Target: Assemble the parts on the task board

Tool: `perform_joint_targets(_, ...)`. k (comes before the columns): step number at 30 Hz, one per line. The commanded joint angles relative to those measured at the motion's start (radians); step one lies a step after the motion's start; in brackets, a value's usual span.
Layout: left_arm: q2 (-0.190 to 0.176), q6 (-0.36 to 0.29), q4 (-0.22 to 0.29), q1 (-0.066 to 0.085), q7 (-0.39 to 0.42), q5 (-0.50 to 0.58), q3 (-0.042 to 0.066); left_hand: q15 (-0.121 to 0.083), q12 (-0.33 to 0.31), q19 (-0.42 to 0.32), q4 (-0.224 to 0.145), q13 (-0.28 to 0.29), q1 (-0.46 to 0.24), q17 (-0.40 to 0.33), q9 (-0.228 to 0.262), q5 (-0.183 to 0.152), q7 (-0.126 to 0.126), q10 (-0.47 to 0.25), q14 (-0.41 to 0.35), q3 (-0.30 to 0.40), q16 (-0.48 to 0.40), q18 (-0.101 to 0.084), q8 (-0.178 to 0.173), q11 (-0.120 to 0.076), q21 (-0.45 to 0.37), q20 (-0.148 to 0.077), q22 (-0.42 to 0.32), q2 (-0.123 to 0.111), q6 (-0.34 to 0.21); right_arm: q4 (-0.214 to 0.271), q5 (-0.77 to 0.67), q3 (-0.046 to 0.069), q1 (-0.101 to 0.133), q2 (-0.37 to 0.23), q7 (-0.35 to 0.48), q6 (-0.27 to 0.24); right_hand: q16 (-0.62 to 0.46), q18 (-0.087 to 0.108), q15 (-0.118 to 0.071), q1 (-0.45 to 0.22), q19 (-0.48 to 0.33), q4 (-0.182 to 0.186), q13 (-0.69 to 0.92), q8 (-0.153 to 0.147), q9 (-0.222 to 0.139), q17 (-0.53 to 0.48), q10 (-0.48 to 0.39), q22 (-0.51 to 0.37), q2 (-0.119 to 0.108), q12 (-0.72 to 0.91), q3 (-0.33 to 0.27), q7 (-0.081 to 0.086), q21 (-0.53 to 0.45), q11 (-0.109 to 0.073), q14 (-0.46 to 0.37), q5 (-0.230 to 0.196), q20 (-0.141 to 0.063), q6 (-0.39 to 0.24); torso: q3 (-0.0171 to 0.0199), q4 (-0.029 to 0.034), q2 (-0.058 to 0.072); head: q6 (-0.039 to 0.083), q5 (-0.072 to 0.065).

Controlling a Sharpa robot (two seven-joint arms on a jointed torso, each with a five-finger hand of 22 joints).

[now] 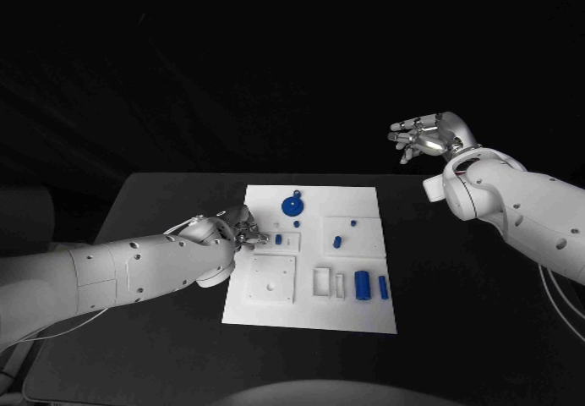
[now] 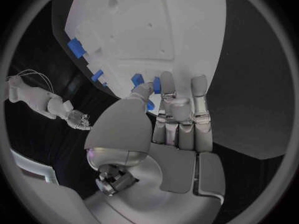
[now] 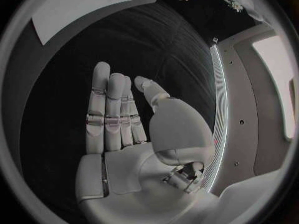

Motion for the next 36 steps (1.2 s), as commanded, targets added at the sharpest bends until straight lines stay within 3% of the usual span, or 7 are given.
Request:
perform_joint_targets(1, 0.008, 0.053, 0.002, -0.011, -0.005, 0.013, -0.007, -0.008, 0.006, 0.005, -0.048, -0.002, -0.006, 0.001, -0.007, -0.011, -0.04, 0.036, 0.0, 0.048, 0.001, 0.003, 0.001, -0.008, 0.002, 0.001, 0.017, 0.006, 0.05, 0.001, 0.001, 0.0, -0.001, 0.001, 0.007, 0.013, -0.002, -0.007, 0.001, -0.003, 0.025, 0.005, 0.001, -0.003, -0.001, 0.001, -0.003, -0.002, -0.009, 0.001, 0.002, -0.001, 0.005, 0.001, 0.009, 0.004, -0.003, -0.006, 0.0016, -0.0001, 0.0, 0.0, 0.0)
perform_joint_targets(13, 0.012, 0.056, -0.003, -0.011, -0.004, 0.02, -0.007, -0.01, 0.011, 0.011, 0.043, -0.002, -0.009, 0.004, -0.011, -0.024, -0.049, 0.036, 0.003, 0.0, -0.002, -0.003, 0.002, -0.011, -0.007, -0.002, 0.017, -0.026, 0.059, 0.001, 0.002, 0.0, -0.001, 0.001, 0.007, 0.013, -0.002, -0.007, 0.001, -0.003, 0.025, 0.009, 0.001, -0.004, -0.001, 0.001, -0.003, -0.003, -0.01, 0.001, 0.004, 0.0, 0.006, 0.001, 0.008, 0.004, -0.003, -0.006, 0.0012, -0.0001, 0.0, -0.001, 0.0)
perform_joint_targets(36, 0.011, 0.045, -0.002, -0.011, 0.003, 0.021, -0.007, -0.012, 0.012, 0.016, 0.085, -0.001, -0.014, 0.001, -0.011, -0.021, -0.054, 0.036, 0.004, -0.03, -0.007, -0.006, 0.001, -0.012, -0.014, -0.004, 0.017, -0.045, 0.064, 0.0, 0.002, 0.0, -0.001, 0.002, 0.008, 0.011, -0.002, -0.007, 0.001, -0.004, 0.024, 0.011, 0.001, -0.003, -0.001, 0.001, -0.003, -0.004, -0.01, 0.001, 0.004, -0.001, 0.006, 0.001, 0.009, 0.005, -0.003, -0.006, 0.0002, 0.0001, 0.0, -0.001, -0.003)
